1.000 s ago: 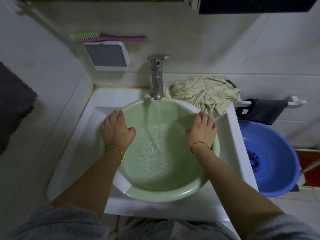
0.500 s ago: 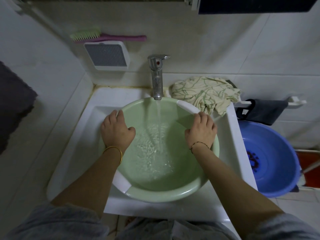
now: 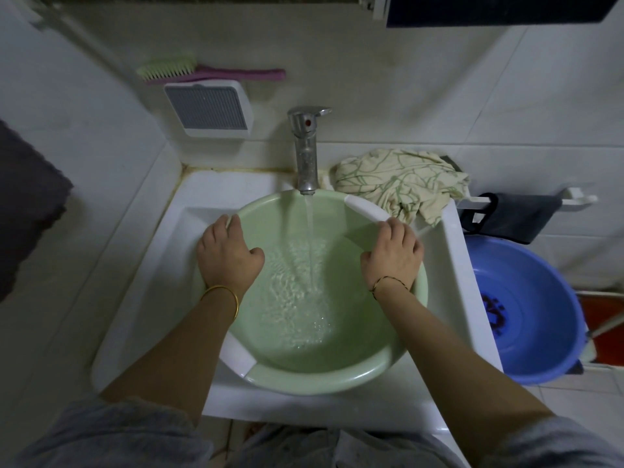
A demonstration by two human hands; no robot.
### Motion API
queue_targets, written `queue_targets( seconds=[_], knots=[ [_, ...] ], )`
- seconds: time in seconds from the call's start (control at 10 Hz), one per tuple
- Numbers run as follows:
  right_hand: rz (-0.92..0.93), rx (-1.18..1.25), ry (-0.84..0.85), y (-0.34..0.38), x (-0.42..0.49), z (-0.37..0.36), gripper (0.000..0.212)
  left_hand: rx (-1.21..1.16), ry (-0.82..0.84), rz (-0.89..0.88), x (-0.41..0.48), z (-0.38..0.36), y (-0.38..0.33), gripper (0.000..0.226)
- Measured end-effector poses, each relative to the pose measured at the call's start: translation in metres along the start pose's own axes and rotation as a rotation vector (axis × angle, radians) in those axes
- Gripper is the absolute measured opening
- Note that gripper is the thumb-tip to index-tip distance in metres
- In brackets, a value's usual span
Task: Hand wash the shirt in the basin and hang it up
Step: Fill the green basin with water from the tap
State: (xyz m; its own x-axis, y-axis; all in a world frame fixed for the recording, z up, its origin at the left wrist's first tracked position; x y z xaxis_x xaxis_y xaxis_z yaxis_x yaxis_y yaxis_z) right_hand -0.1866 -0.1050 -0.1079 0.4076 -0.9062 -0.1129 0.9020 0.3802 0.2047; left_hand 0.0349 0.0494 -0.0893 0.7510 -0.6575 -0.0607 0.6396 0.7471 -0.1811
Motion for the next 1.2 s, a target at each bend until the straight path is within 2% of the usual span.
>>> queue_targets(
  seconds=[1.2],
  knots=[
    [-0.005,0.018,0.004,-0.0003,0.0003,-0.0008,0.057,-0.003,0.014,0.011,-0.0005,0.0002,0.0007,0.073]
  ],
)
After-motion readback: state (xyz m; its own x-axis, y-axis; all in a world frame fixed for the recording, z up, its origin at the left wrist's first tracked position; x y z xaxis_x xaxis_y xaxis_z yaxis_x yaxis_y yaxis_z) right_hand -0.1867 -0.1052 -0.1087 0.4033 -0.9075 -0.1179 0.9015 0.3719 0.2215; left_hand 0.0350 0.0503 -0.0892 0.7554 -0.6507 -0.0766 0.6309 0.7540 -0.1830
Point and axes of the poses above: each hand's wrist, its own x-axis towards the middle knuckle, its own z-axis out of the back of the hand, y = z × x, the point moved 6 cm from there along x, towards the middle knuckle, and after that the axes turned 10 degrees about y, right-handed, at the moved point
